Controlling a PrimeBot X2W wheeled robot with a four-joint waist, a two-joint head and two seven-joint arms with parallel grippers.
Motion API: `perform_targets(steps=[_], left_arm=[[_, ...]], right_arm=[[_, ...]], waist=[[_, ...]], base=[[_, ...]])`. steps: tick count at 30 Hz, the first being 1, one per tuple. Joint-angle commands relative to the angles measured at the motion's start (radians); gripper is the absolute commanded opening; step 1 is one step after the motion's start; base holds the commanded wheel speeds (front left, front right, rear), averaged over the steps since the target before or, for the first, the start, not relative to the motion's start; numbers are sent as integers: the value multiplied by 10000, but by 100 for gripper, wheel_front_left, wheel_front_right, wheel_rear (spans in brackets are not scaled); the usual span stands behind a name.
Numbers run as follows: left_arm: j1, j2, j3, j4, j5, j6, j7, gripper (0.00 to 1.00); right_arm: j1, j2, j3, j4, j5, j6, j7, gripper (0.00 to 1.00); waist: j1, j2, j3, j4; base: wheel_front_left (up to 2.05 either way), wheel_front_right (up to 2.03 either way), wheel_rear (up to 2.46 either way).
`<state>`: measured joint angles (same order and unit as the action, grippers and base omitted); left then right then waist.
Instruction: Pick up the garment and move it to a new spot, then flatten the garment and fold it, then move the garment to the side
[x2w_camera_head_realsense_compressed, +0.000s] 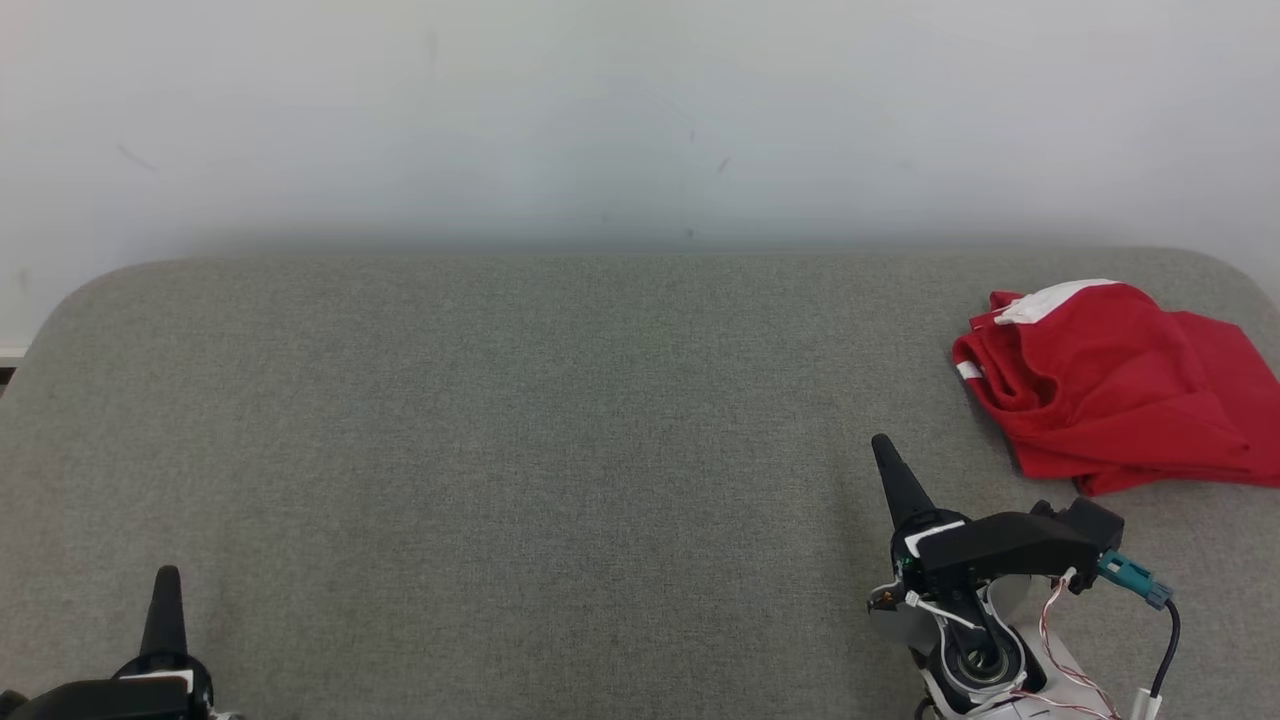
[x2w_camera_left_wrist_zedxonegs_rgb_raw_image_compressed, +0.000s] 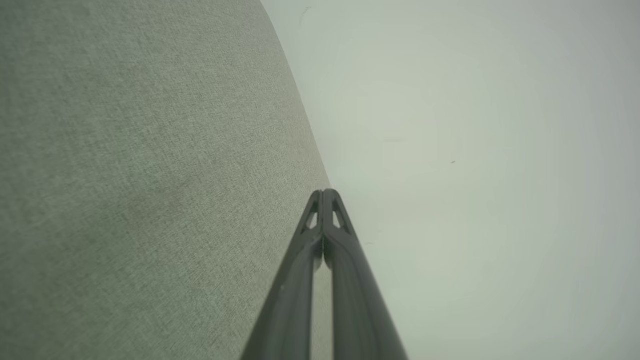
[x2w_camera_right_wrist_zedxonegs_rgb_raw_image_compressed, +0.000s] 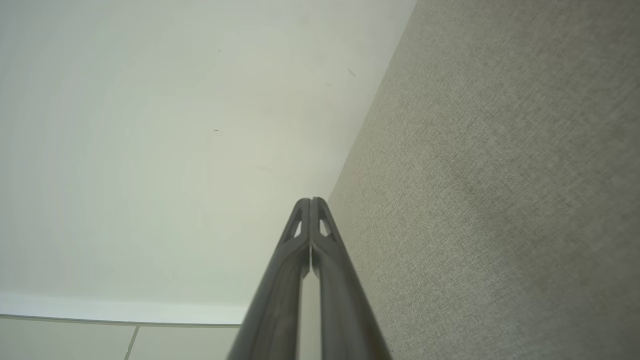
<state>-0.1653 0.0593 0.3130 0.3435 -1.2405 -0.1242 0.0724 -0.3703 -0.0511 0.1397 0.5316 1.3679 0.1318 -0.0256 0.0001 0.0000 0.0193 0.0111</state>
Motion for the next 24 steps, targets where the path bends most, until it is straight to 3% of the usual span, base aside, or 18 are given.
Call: perform_targets(steps=[1, 24], left_arm=[[-176, 72, 78, -3, -270, -51, 76, 0], [-616, 119, 407, 219, -2275, -90, 612, 0]], right_arm=[[-216, 10, 47, 11, 242, -14, 59, 0], [-921, 14, 259, 547, 2342, -18, 441, 0]], waist=[[-1, 0, 3, -2], [-1, 0, 57, -42]], base=[[0, 0, 0], [0, 0, 0]])
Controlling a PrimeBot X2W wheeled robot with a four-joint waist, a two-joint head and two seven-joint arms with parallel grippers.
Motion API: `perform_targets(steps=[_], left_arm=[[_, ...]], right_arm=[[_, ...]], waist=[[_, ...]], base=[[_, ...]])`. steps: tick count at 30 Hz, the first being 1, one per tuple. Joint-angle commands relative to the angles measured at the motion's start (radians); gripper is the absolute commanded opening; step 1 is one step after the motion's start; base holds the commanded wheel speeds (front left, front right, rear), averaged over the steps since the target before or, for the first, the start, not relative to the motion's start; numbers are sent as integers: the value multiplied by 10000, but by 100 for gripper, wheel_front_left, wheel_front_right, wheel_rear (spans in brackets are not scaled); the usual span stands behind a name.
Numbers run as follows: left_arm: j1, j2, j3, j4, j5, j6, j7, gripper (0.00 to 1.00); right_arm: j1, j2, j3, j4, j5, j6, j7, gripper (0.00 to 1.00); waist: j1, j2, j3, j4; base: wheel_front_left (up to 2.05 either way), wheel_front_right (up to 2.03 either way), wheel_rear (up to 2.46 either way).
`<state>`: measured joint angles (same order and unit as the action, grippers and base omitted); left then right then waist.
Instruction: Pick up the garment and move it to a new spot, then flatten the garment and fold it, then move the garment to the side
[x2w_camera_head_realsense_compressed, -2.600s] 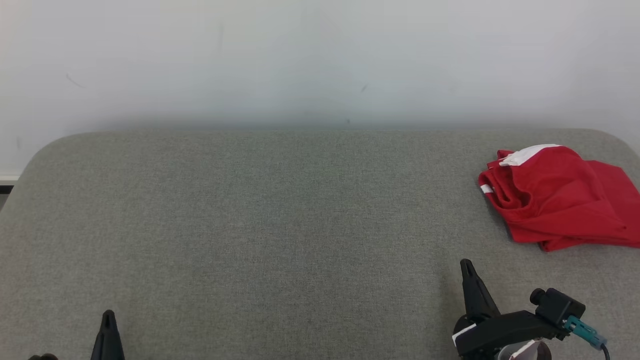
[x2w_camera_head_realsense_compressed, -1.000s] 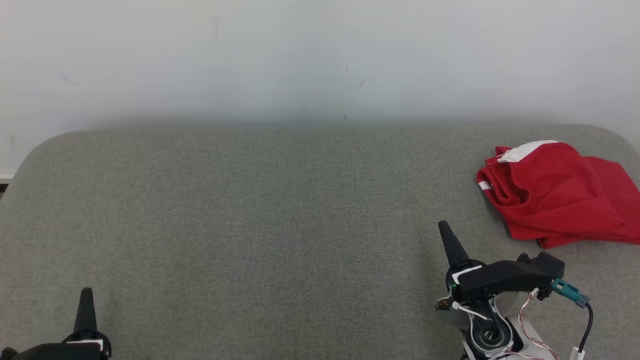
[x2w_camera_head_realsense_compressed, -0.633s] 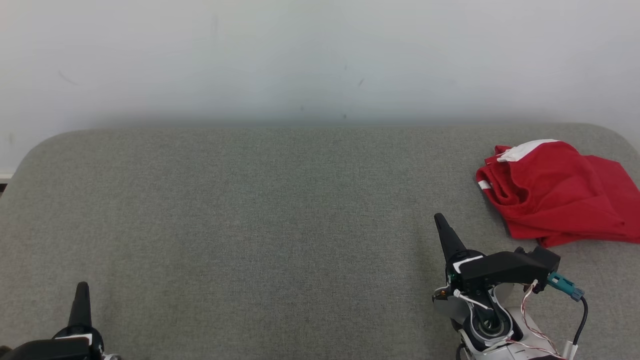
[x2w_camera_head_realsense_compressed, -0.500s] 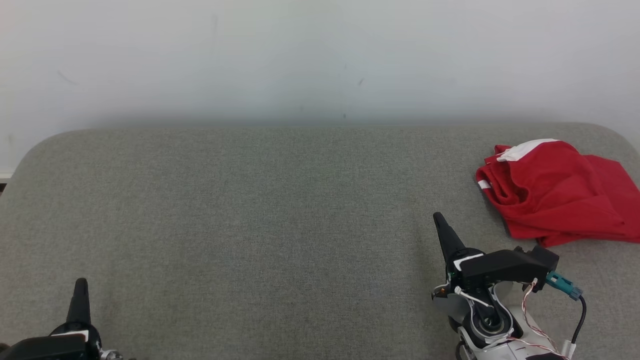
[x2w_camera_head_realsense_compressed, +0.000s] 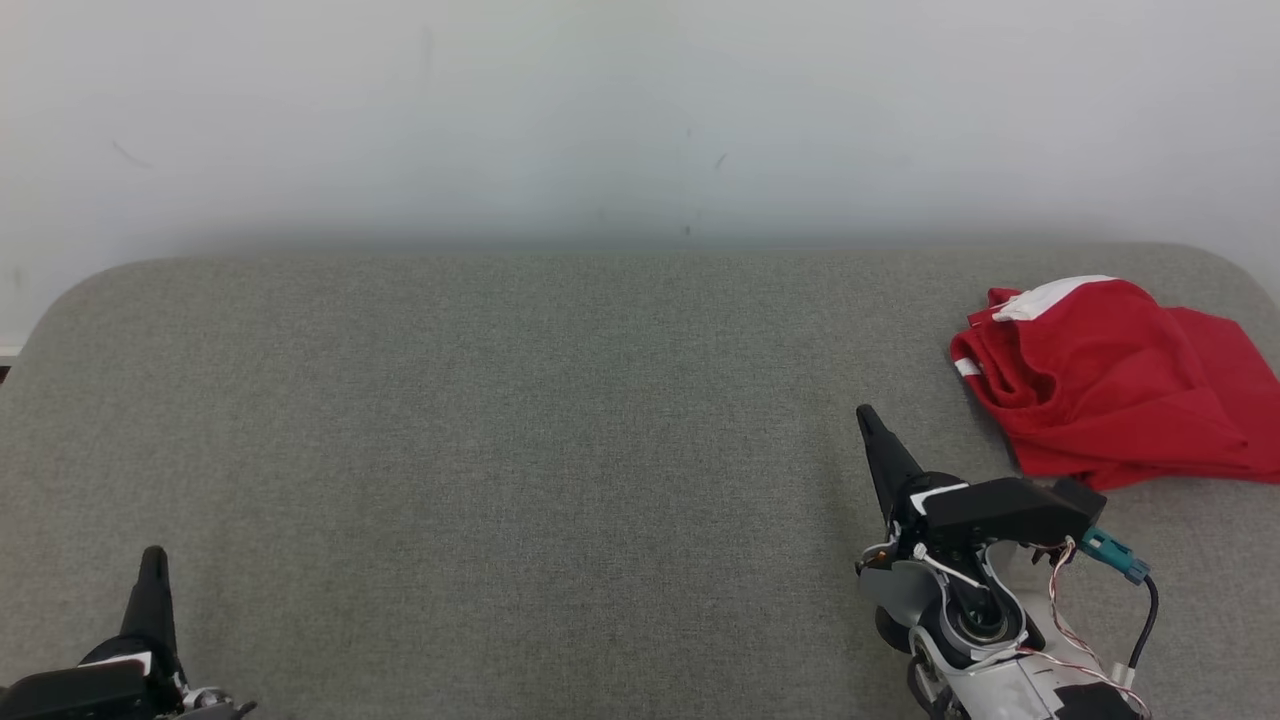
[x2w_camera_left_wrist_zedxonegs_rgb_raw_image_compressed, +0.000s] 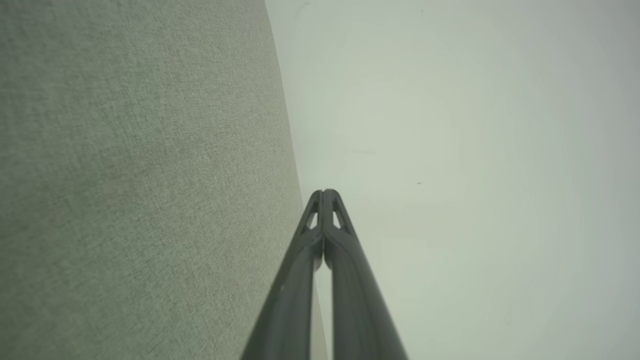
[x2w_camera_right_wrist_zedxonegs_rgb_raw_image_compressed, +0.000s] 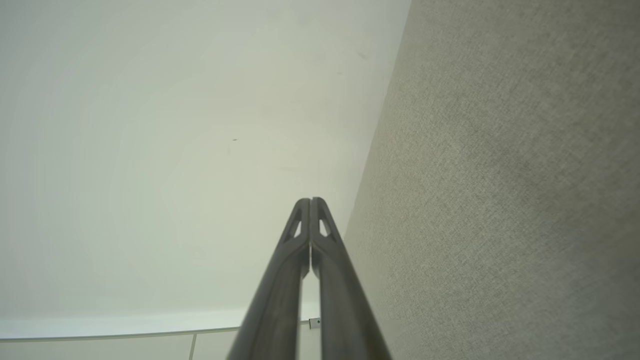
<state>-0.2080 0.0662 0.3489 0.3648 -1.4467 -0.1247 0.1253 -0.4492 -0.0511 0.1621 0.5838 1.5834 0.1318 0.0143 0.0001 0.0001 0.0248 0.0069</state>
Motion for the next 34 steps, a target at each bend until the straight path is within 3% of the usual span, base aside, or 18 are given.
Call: perform_targets(steps=[1, 16, 34], left_arm=[[-208, 50, 61, 14, -290, -85, 93, 0], [-407, 75, 237, 134, -1270, -75, 354, 0], [-384, 77, 209, 126, -1249, -75, 323, 0]], right_arm=[[-157, 14, 42, 50, 274, -18, 48, 0], [-494, 16, 150, 319, 1296, -21, 250, 0], [-489, 16, 146, 299, 1264, -21, 247, 0]], waist=[[-1, -1, 4, -2], [-1, -1, 35, -26], [-1, -1, 35, -26]], base=[[0, 0, 0], [0, 0, 0], [0, 0, 0]])
